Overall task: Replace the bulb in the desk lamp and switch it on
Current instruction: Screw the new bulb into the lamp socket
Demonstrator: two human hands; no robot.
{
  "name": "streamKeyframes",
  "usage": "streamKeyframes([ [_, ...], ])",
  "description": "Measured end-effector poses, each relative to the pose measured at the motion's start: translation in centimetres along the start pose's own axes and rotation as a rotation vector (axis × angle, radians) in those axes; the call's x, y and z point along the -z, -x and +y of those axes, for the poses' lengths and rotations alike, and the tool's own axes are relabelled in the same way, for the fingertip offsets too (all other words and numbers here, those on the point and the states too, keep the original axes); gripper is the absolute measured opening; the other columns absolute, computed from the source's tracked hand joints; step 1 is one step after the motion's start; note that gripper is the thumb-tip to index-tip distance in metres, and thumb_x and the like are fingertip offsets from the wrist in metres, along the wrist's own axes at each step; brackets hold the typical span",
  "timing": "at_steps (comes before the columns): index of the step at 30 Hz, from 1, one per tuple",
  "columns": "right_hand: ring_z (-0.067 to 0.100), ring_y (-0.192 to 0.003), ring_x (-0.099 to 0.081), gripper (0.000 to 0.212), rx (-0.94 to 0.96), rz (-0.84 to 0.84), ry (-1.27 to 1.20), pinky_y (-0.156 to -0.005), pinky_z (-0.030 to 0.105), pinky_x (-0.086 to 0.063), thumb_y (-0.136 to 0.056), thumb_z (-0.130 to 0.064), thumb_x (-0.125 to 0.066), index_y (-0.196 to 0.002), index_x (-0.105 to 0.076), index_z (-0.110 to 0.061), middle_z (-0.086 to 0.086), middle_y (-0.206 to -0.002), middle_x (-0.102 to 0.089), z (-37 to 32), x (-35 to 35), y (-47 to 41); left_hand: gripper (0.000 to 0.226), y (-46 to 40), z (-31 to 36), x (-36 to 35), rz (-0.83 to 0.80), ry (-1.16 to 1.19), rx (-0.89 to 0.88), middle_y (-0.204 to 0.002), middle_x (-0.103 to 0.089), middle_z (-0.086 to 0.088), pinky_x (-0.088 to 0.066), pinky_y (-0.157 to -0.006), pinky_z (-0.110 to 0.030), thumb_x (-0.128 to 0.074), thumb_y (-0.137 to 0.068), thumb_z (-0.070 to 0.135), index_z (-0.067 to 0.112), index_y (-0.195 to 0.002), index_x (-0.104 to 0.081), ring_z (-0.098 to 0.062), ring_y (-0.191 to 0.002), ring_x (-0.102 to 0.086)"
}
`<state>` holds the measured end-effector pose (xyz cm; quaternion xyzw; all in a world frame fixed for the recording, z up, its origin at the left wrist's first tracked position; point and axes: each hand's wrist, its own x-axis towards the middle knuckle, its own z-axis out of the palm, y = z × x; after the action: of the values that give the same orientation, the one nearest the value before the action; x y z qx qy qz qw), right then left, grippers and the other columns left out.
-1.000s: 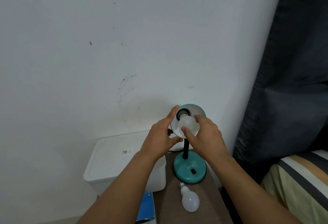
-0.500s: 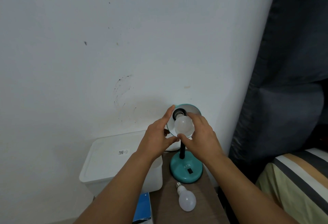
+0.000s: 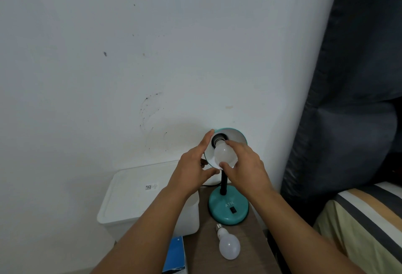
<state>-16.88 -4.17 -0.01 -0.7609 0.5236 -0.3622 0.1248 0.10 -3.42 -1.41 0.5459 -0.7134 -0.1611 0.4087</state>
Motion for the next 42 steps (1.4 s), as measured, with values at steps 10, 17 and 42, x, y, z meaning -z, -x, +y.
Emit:
streamKeyframes([
  [10,0.018,-0.119,-0.052,0.066,-0.017,0.011,-0.024,-0.088,0.025,-0.038,-0.082,-0.038,-0.072,-0.138,-0.041,-0.025,-0.003,-0.136,-0.049,-0.16,0.21,0.15,0.105,-0.09,-0.17,-0.04,-0.008,-0.012,0.024,-0.117,-0.066,0.007,-0.053,-0.088,-0.016,-0.083,-0.080,0.027,0.066,-0.146,-0.011,-0.009,-0.093,-0.067],
  [17,0.021,-0.109,-0.060,0.059,-0.180,0.003,-0.019,-0.086,0.030,-0.046,-0.085,-0.055,-0.060,-0.131,-0.047,-0.020,0.002,-0.124,-0.061,-0.25,-0.04,-0.23,0.103,0.00,-0.13,0.04,-0.012,-0.005,0.020,-0.113,-0.068,0.008,-0.054,-0.087,-0.018,-0.082,-0.080,0.028,0.065,-0.146,-0.013,-0.007,-0.093,-0.067],
  [42,0.022,-0.116,-0.055,0.060,-0.124,0.014,-0.023,-0.093,0.033,-0.042,-0.088,-0.051,-0.060,-0.137,-0.042,-0.021,0.004,-0.129,-0.058,-0.47,-0.05,-0.25,0.103,0.07,-0.04,0.01,-0.017,0.014,0.037,-0.115,-0.068,0.007,-0.054,-0.089,-0.018,-0.082,-0.081,0.023,0.066,-0.146,-0.013,-0.008,-0.094,-0.068],
])
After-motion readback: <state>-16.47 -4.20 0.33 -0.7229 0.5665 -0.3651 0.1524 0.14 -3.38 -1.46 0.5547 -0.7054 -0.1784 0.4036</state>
